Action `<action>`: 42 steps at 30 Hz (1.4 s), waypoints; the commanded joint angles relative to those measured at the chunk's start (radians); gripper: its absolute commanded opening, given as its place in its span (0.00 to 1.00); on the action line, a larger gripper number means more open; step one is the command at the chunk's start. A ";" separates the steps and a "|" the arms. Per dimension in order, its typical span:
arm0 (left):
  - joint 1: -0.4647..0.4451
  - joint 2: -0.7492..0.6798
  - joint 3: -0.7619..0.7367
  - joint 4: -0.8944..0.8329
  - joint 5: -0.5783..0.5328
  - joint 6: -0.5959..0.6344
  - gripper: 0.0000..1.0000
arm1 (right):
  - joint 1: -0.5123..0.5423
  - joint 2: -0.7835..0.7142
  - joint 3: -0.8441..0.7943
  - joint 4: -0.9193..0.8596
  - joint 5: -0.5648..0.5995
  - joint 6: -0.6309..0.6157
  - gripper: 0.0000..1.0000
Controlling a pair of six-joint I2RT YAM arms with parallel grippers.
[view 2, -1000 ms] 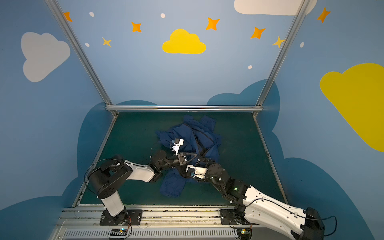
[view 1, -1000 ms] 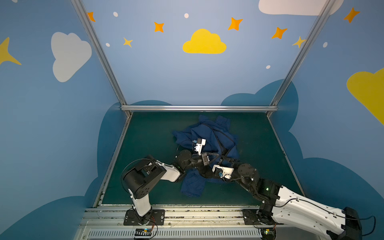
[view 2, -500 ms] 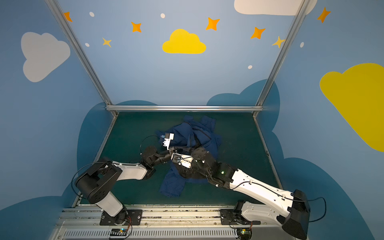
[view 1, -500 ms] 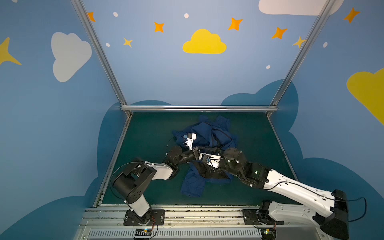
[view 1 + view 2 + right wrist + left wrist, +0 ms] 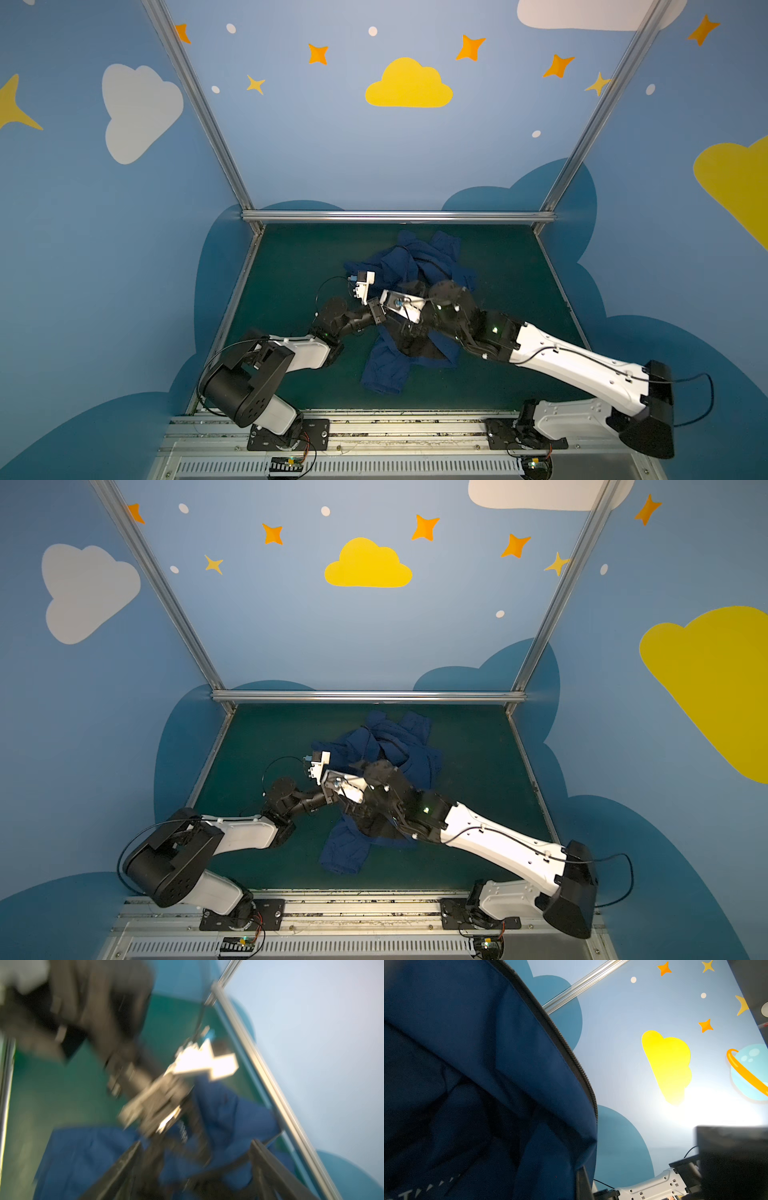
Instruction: Zip up the jacket
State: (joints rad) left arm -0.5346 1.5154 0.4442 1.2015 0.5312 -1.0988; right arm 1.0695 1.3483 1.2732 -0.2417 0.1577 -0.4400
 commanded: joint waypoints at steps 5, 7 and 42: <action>0.005 -0.027 0.006 -0.001 0.003 0.021 0.03 | -0.074 0.378 0.658 -0.341 -0.018 0.343 0.84; 0.005 -0.033 0.007 -0.006 0.003 0.022 0.03 | -0.094 0.440 0.739 -0.410 -0.014 0.402 0.80; 0.053 -0.101 0.031 -0.113 0.059 0.000 0.03 | 0.092 -0.228 -0.428 0.242 0.155 -0.060 0.52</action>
State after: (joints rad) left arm -0.4808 1.4319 0.4770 1.0809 0.5896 -1.1000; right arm 1.1564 1.1355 0.8463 -0.1406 0.3279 -0.4690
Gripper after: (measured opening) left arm 0.049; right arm 0.519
